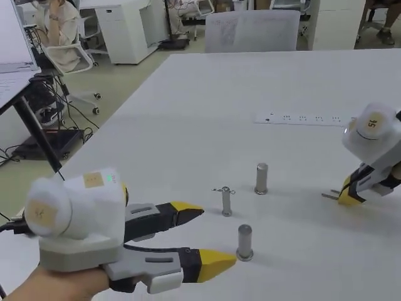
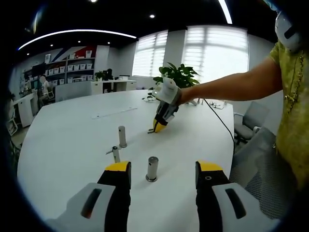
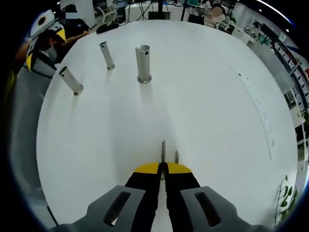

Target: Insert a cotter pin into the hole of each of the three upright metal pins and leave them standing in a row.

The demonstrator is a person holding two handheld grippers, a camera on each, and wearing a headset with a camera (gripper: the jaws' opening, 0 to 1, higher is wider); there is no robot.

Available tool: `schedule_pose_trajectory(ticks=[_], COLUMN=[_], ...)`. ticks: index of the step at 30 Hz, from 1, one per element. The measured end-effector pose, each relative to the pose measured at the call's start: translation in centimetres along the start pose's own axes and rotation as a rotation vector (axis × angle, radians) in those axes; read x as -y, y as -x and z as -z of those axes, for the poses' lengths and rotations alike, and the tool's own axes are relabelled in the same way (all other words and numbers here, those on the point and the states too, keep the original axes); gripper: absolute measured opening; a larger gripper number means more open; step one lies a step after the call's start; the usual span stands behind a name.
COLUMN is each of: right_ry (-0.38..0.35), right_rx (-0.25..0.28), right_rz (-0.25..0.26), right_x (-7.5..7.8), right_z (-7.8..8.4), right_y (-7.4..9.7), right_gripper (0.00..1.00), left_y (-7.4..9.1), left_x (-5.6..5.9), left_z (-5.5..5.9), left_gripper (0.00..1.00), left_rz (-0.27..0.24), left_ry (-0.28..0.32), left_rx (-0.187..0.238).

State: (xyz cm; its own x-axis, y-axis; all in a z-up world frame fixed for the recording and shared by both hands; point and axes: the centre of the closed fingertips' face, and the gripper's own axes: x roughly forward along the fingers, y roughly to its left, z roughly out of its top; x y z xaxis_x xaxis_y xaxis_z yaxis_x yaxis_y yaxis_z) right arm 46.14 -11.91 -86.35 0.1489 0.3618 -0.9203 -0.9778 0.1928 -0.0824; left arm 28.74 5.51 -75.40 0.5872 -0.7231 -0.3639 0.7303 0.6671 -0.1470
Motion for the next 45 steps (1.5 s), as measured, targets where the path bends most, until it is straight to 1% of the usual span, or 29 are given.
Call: schedule_pose_trajectory(ticks=[6, 8, 12, 16, 19, 22, 24, 26, 29, 30, 31, 32, 34, 35, 37, 39, 41, 42, 45], right_ry=[-0.005, -0.005, 0.002, 0.001, 0.015, 0.019, 0.035, 0.050, 0.088, 0.097, 0.100, 0.110, 0.143, 0.167, 0.189, 0.206, 0.221, 0.229, 0.258], right_rx=[-0.007, -0.014, -0.013, -0.003, -0.001, 0.006, 0.012, 0.015, 0.016, 0.028, 0.035, 0.038, 0.034, 0.042, 0.050, 0.061, 0.072, 0.075, 0.073], right_rz=[0.016, 0.011, 0.006, -0.014, -0.013, -0.033, -0.038, -0.056, -0.067, -0.079, -0.095, -0.094, -0.105, -0.110, -0.122, -0.120, -0.134, -0.132, -0.138], right_x=[-0.1, -0.3, -0.9, -2.1, -2.7, -4.1, -4.8, -5.8, -7.3, -8.1, -8.7, -9.1, -10.1, -10.9, -12.1, -12.7, -13.6, -13.8, -14.7], right_z=[0.0, 0.1, -0.1, -0.5, -0.6, -0.9, -1.3, -1.7, -2.5, -3.0, -3.4, -3.7, -4.2, -4.7, -5.5, -6.1, -6.8, -7.0, -7.7], right_y=[0.0, 0.1, 0.7, 1.6, 2.1, 2.9, 3.5, 4.2, 5.6, 6.2, 6.5, 6.8, 7.4, 7.7, 8.4, 8.8, 9.3, 9.4, 9.9], right_gripper=[0.03, 0.03, 0.03, 0.02, 0.02, 0.02, 0.02, 0.02, 0.02, 0.02, 0.02, 0.02, 0.02, 0.02, 0.02, 0.02, 0.02, 0.02, 0.02], left_y=[0.0, 0.0, 0.1, 0.0, -0.1, -0.4, -0.5, -0.5, -0.6, -0.6, -0.7, -0.7, -0.9, -1.0, -1.3, -1.6, -2.0, -2.1, -2.6], left_x=[0.0, 0.1, 0.1, 0.2, 0.3, 0.7, 0.9, 1.1, 1.2, 1.4, 1.5, 1.6, 1.8, 2.0, 2.5, 2.8, 3.1, 3.2, 3.8], left_z=[-0.1, -0.2, -0.4, -0.9, -1.3, -1.8, -2.0, -2.3, -2.8, -3.0, -3.1, -3.2, -3.5, -3.6, -3.7, -3.7, -3.7, -3.7, -3.8], left_gripper=[0.52, 0.51, 0.51, 0.51, 0.50, 0.49, 0.49, 0.48, 0.47, 0.47, 0.47, 0.47, 0.46, 0.45, 0.44, 0.43, 0.43, 0.42, 0.40], left_rz=[0.002, 0.004, 0.006, 0.010, 0.016, 0.027, 0.034, 0.038, 0.048, 0.052, 0.055, 0.059, 0.071, 0.079, 0.095, 0.107, 0.121, 0.123, 0.149], left_ry=[-0.005, -0.008, -0.014, -0.027, -0.035, -0.050, -0.059, -0.070, -0.087, -0.094, -0.099, -0.104, -0.111, -0.121, -0.131, -0.137, -0.141, -0.143, -0.155], left_rx=[0.002, 0.004, 0.007, 0.012, 0.017, 0.023, 0.024, 0.028, 0.037, 0.041, 0.044, 0.046, 0.049, 0.049, 0.050, 0.049, 0.046, 0.046, 0.039])
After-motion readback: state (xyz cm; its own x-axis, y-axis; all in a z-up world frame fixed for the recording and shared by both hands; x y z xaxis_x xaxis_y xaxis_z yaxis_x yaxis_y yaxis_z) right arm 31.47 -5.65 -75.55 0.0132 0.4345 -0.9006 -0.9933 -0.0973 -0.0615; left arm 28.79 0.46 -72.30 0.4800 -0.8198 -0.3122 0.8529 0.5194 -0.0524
